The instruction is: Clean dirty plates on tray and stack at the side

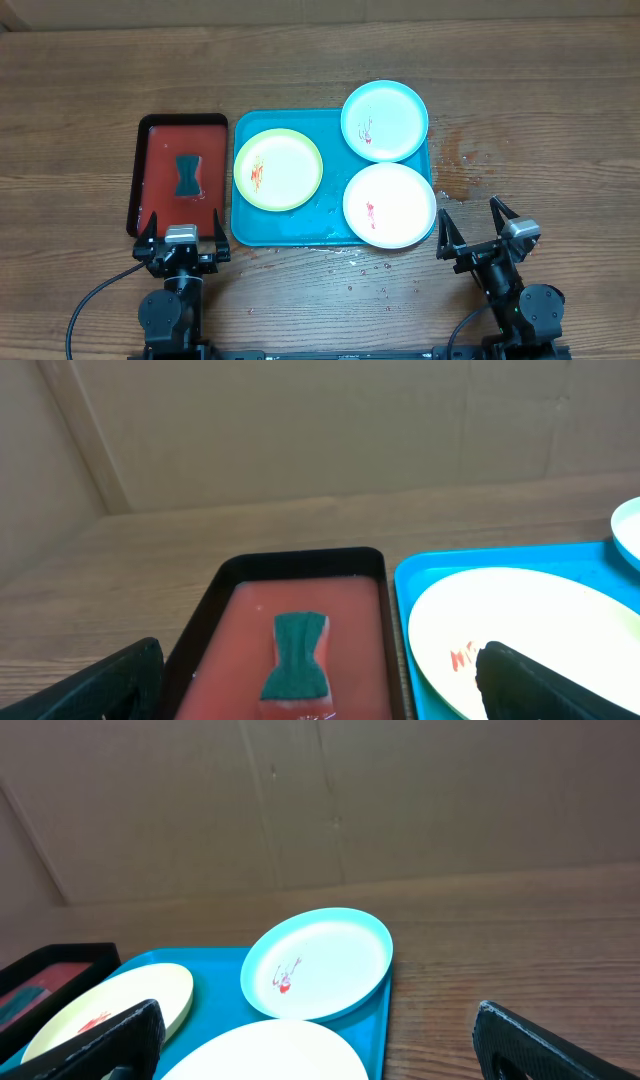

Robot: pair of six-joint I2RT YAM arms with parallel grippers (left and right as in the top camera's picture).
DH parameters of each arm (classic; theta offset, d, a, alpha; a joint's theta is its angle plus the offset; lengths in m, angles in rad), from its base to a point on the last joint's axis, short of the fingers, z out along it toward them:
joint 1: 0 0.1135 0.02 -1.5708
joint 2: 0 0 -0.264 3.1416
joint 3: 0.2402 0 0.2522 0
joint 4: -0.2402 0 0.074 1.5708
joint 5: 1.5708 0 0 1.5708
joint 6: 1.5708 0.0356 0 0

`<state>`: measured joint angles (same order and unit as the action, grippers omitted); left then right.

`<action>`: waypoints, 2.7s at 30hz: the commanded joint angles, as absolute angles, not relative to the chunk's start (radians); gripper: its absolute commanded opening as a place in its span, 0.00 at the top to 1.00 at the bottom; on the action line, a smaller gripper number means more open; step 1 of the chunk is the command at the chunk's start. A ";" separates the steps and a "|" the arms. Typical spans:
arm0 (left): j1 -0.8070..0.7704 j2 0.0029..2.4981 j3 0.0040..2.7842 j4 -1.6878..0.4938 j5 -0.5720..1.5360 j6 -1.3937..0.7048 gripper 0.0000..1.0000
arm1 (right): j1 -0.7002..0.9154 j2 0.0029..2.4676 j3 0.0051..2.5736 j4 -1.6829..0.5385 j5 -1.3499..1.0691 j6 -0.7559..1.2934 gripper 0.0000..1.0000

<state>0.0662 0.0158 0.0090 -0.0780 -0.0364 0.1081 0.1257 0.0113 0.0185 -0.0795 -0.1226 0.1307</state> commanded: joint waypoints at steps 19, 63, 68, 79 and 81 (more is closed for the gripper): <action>0.073 0.004 0.005 -0.075 -0.025 0.120 0.00 | 0.125 0.005 0.008 -0.074 -0.113 0.130 0.00; 0.072 0.004 0.081 -0.133 0.307 -0.103 0.00 | 0.124 0.007 0.055 -0.147 -0.024 0.130 0.00; 0.072 0.023 0.228 -0.252 0.304 -0.038 0.00 | 0.124 0.007 0.142 -0.186 -0.047 0.130 0.00; 0.072 0.431 0.716 -0.507 0.323 -0.030 0.00 | 0.124 0.267 0.501 -0.316 -0.169 0.092 0.00; 0.072 0.551 0.842 -0.587 0.344 -0.030 0.00 | 0.124 0.370 0.590 -0.349 -0.204 0.092 0.00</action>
<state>0.0662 0.4244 0.7067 -0.5457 0.3069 -0.0486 0.1261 0.2718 0.4957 -0.3340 -0.1322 0.1116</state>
